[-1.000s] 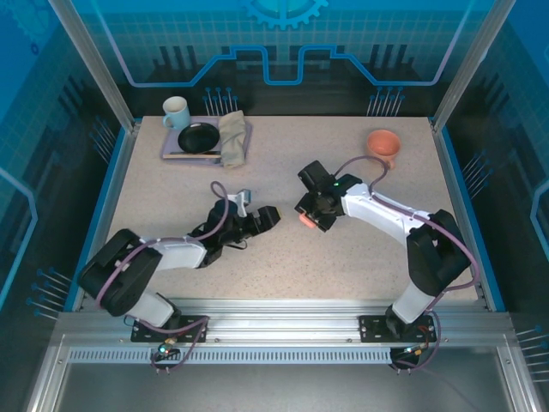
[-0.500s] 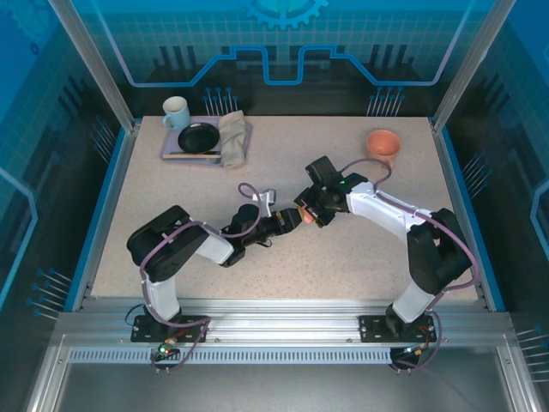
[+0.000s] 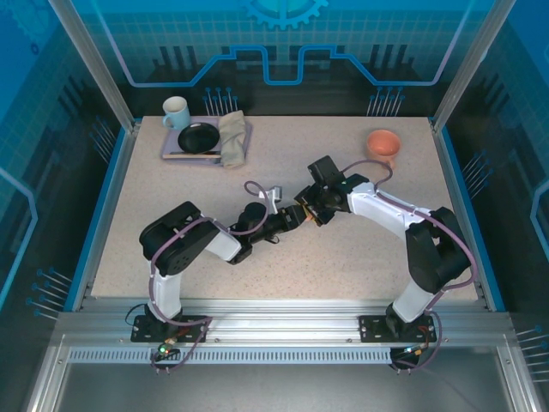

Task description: Insert the wireless bluetooth earbuds into the charging case

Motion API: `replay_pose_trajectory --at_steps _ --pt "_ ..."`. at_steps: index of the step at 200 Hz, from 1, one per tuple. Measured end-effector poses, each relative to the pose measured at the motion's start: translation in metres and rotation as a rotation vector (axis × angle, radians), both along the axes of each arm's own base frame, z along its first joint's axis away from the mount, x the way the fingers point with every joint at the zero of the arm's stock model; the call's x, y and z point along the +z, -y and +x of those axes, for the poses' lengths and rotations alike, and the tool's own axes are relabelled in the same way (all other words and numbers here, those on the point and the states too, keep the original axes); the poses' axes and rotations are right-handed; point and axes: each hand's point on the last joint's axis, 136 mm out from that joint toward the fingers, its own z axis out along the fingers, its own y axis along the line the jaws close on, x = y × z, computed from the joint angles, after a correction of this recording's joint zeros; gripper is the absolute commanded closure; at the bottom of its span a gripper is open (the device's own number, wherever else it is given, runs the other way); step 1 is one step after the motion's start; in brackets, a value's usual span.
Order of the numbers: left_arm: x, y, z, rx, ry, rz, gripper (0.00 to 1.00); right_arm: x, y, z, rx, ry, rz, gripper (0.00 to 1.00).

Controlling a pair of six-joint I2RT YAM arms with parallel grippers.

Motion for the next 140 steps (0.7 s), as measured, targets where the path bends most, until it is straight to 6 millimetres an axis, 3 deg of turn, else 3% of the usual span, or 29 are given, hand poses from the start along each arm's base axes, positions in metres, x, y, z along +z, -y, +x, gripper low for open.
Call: replay_pose_trajectory --at_steps 30,64,86,106,140 --pt "0.000 0.001 0.000 0.003 -0.012 -0.008 0.76 -0.002 -0.001 -0.001 0.000 -0.003 0.008 0.54" --pt "-0.001 0.001 0.000 0.005 -0.018 -0.013 0.82 -0.002 0.001 0.001 -0.005 -0.004 0.020 0.31" --pt "0.001 0.001 0.000 0.004 -0.016 -0.014 0.86 0.001 0.005 0.005 -0.001 0.001 0.033 0.22" --pt "0.004 -0.001 -0.001 0.004 -0.030 0.000 0.88 0.014 0.020 0.017 0.001 0.056 0.038 0.20" --pt "0.028 -0.017 -0.003 -0.045 -0.037 0.043 0.89 0.058 0.044 0.041 0.098 0.270 0.079 0.21"
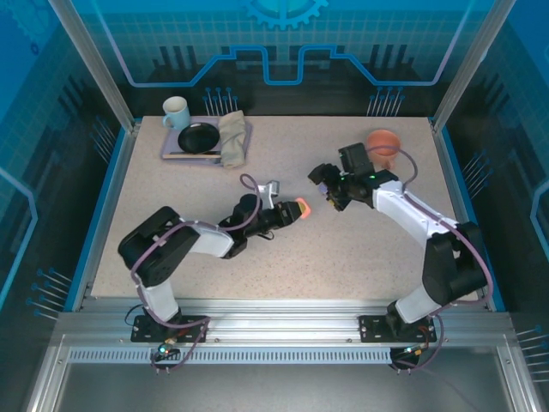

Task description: Insert the wireless bluetooth earbuds into the charging case

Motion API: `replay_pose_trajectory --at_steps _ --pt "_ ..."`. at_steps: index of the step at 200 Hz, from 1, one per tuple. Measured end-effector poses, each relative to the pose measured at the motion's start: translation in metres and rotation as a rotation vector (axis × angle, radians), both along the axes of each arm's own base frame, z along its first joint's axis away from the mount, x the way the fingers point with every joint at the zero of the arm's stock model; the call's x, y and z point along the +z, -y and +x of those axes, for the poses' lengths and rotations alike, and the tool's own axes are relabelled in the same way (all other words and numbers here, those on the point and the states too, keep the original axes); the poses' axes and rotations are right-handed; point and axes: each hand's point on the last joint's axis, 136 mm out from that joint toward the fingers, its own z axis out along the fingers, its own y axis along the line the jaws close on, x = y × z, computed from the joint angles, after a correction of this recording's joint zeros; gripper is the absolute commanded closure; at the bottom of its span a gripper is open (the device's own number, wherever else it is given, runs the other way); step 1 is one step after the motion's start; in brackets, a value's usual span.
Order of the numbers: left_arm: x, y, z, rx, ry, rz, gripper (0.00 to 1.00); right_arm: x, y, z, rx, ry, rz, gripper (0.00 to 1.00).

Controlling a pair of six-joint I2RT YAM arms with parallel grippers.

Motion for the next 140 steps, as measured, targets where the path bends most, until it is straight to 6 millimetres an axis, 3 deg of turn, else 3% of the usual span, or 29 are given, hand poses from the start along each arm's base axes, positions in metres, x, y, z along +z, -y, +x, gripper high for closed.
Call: replay_pose_trajectory --at_steps 28,65,114,140 --pt "0.021 -0.024 0.010 -0.063 0.007 0.037 0.89 0.010 -0.001 0.003 0.204 0.174 0.026 0.24" --pt "0.042 -0.051 0.009 -0.170 0.020 0.082 0.89 0.005 -0.023 -0.020 0.471 0.318 0.079 0.28" --pt "0.056 -0.051 -0.009 -0.307 0.023 0.082 0.89 0.034 -0.053 -0.032 0.650 0.499 0.174 0.32" --pt "0.059 -0.049 -0.014 -0.343 0.016 0.077 0.89 0.037 -0.070 -0.040 0.711 0.523 0.201 0.34"
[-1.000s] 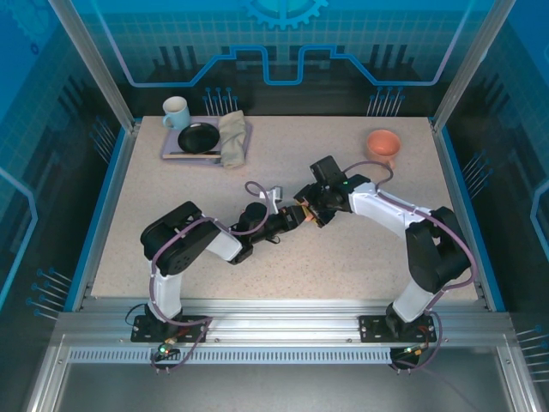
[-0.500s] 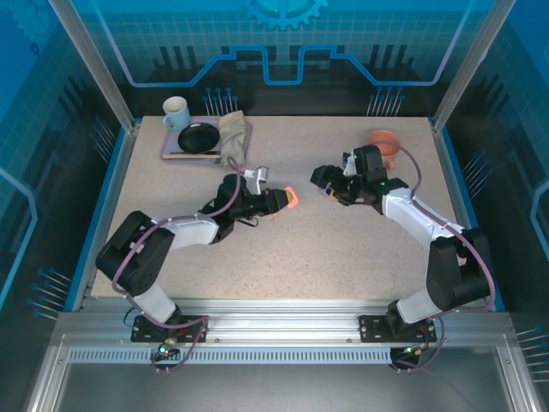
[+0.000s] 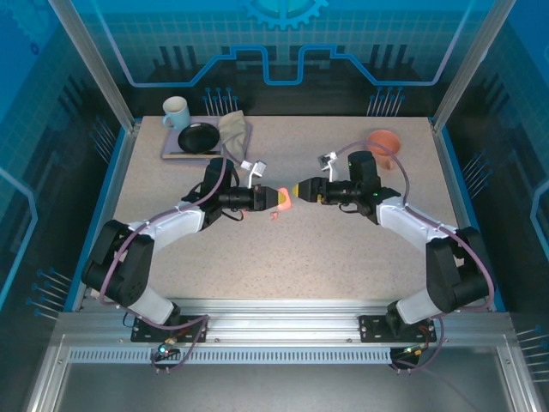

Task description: Insert the wireless bluetooth earbuds into the charging case

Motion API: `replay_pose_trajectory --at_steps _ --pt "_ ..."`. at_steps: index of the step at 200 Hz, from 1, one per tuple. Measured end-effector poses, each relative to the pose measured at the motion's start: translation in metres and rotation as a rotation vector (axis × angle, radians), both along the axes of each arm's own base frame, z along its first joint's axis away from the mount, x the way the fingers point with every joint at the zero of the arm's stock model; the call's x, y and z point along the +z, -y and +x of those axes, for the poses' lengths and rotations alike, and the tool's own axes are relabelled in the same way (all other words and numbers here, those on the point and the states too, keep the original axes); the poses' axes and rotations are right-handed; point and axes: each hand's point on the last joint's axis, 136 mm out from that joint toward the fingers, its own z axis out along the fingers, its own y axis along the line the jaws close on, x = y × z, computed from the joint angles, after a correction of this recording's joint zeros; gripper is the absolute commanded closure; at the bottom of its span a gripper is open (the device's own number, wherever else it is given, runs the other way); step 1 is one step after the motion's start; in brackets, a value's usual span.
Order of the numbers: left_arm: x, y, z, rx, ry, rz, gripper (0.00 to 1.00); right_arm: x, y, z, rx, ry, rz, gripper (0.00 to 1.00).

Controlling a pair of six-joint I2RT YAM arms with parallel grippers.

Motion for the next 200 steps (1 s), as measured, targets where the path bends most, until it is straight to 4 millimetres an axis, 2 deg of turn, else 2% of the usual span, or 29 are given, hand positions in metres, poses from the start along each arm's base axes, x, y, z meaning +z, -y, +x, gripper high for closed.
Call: replay_pose_trajectory --at_steps 63,91,104,121,135,148,164,200 --pt "-0.001 -0.002 -0.001 -0.010 -0.022 0.013 0.89 -0.019 -0.018 -0.008 0.066 -0.028 -0.007 0.41" --pt "-0.006 -0.004 -0.001 -0.003 -0.038 0.028 0.89 -0.026 -0.018 -0.005 0.068 -0.032 -0.012 0.49" --pt "-0.007 -0.007 -0.001 0.003 -0.050 0.032 0.90 -0.031 -0.014 0.001 0.045 -0.041 -0.018 0.51" --pt "0.000 -0.006 -0.003 -0.009 -0.032 0.018 0.90 -0.052 0.002 0.012 -0.019 -0.088 -0.038 0.51" --pt "0.008 -0.006 -0.006 -0.020 -0.011 0.007 0.90 -0.071 0.016 0.012 -0.065 -0.149 -0.052 0.50" --pt "0.014 -0.006 -0.007 -0.023 0.007 0.000 0.90 -0.078 0.022 0.010 -0.083 -0.179 -0.056 0.50" --pt "0.020 -0.006 -0.007 -0.022 0.027 -0.008 0.91 -0.071 0.022 0.008 -0.083 -0.179 -0.043 0.50" --pt "0.024 -0.006 -0.005 -0.022 0.049 -0.016 0.91 -0.022 0.015 -0.003 -0.037 -0.087 0.026 0.50"
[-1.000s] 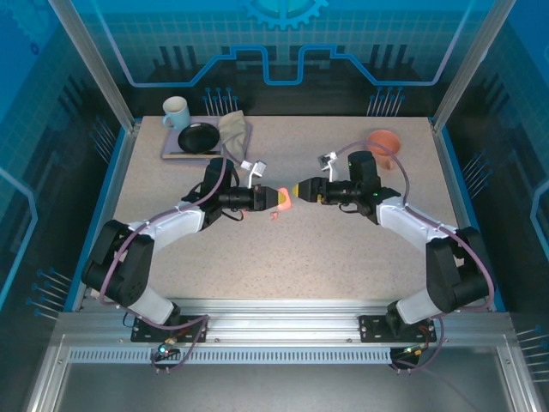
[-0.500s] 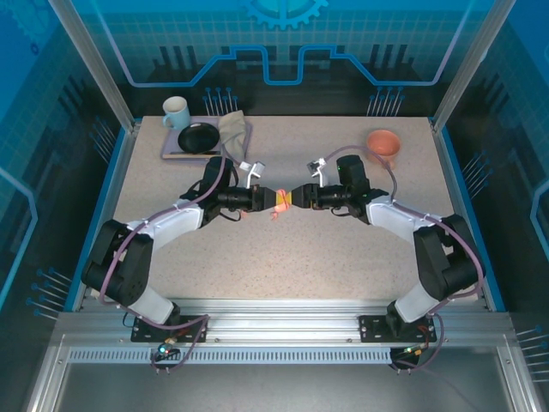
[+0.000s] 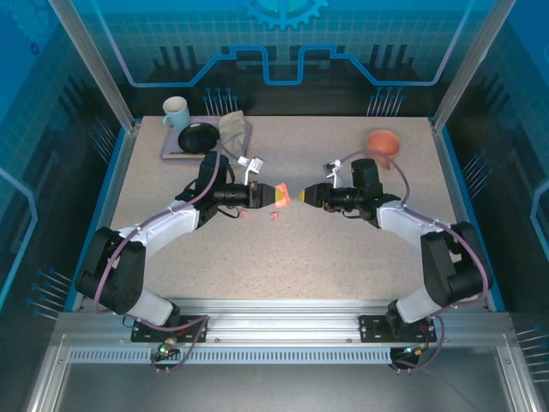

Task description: Insert the wireless bluetooth earbuds into the charging case

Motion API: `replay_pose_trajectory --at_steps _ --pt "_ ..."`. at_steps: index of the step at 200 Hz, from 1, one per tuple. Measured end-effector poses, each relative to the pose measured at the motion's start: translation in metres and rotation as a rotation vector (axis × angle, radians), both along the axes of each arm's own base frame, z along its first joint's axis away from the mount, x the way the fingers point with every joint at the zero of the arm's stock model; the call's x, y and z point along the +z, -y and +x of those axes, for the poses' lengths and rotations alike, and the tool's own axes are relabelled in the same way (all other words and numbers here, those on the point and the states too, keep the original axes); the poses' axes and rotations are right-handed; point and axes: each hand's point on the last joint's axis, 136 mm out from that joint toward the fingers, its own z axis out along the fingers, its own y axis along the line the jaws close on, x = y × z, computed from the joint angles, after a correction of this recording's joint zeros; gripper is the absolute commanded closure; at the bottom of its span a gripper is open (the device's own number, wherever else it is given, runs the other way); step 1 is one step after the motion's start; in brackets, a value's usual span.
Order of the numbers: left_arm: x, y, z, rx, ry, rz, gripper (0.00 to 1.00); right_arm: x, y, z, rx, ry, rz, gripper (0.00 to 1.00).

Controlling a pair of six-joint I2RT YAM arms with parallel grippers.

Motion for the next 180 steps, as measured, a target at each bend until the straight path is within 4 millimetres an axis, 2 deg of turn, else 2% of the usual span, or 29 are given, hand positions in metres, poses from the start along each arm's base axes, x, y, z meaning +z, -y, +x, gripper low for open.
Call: replay_pose_trajectory --at_steps 28,78,150,180 --pt "0.002 0.000 0.001 0.000 0.013 -0.005 0.91 0.023 -0.012 -0.010 0.056 0.045 0.034 0.54" --pt "0.005 0.001 0.003 -0.001 0.030 -0.016 0.91 0.032 -0.030 -0.015 0.108 0.053 0.042 0.58" --pt "0.009 0.003 0.004 -0.007 0.042 -0.029 0.92 0.012 -0.036 -0.007 0.107 -0.004 0.031 0.64" --pt "0.008 0.003 0.004 -0.006 0.039 -0.028 0.88 0.013 -0.038 -0.003 0.105 -0.005 0.038 0.77"
